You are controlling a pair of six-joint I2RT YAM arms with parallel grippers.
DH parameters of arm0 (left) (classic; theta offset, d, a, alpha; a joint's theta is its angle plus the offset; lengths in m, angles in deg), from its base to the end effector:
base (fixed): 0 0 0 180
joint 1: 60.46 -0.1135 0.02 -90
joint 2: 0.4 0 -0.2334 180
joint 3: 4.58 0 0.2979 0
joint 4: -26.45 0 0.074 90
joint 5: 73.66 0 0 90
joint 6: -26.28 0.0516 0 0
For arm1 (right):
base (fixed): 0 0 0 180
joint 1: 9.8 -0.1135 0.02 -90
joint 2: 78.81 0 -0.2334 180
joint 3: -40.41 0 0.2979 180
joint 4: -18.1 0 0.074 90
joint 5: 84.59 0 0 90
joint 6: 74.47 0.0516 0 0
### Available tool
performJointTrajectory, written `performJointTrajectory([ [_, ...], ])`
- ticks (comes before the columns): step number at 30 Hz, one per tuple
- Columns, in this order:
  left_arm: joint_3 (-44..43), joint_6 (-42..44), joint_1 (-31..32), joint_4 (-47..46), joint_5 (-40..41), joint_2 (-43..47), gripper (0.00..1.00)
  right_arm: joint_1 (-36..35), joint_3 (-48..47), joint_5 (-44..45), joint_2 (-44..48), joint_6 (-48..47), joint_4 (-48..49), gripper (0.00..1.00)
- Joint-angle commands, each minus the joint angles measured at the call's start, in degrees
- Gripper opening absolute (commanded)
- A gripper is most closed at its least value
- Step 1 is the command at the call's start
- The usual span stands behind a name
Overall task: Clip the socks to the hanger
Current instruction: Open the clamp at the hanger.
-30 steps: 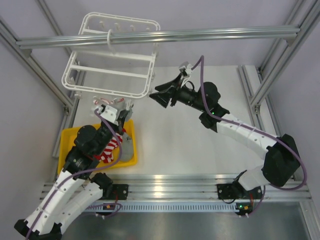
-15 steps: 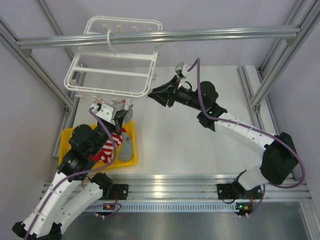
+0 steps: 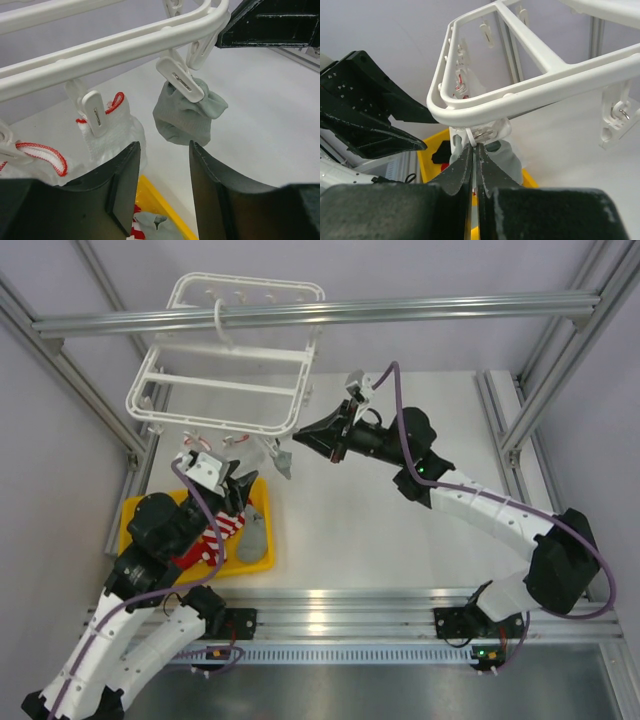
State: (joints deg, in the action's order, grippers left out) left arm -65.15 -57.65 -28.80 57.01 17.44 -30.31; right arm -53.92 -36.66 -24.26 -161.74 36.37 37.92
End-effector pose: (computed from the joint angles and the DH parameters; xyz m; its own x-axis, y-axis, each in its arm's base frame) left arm 0.1704 -0.1039 0.3820 0.0552 0.0901 -0.9944 0.5054 0.8564 0.1057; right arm 0.2715 0.2988 0.3434 -0.1760 0.2599 -0.9495 -0.9492 0.2107 0.2336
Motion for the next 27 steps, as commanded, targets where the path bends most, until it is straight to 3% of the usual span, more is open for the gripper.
performJointTrajectory([
  [1, -2.8, 1.1, 0.2, 2.0, -0.8, 0.9, 0.49, -1.3, 0.7, -1.0, 3.7, 0.3, 1.3, 0.0],
  [3, -3.0, 1.2, 0.2, 2.4, -0.8, 1.1, 0.5, -1.4, 1.0, -0.8, 4.1, 0.4, 1.1, 0.0],
  [11, -2.6, 2.1, 0.2, -3.4, -17.4, -0.4, 0.51, -1.3, 1.1, -2.1, 4.7, 1.7, 1.2, 0.0],
  [20, -3.3, -0.3, 0.1, -12.2, -19.0, -6.6, 0.51, -2.5, 1.3, -5.0, 6.0, 1.1, 1.0, 0.0],
  [27, -3.3, -1.0, 0.2, -15.2, -14.1, -9.0, 0.52, -2.9, 1.8, -6.3, 6.4, 0.5, 1.3, 0.0],
])
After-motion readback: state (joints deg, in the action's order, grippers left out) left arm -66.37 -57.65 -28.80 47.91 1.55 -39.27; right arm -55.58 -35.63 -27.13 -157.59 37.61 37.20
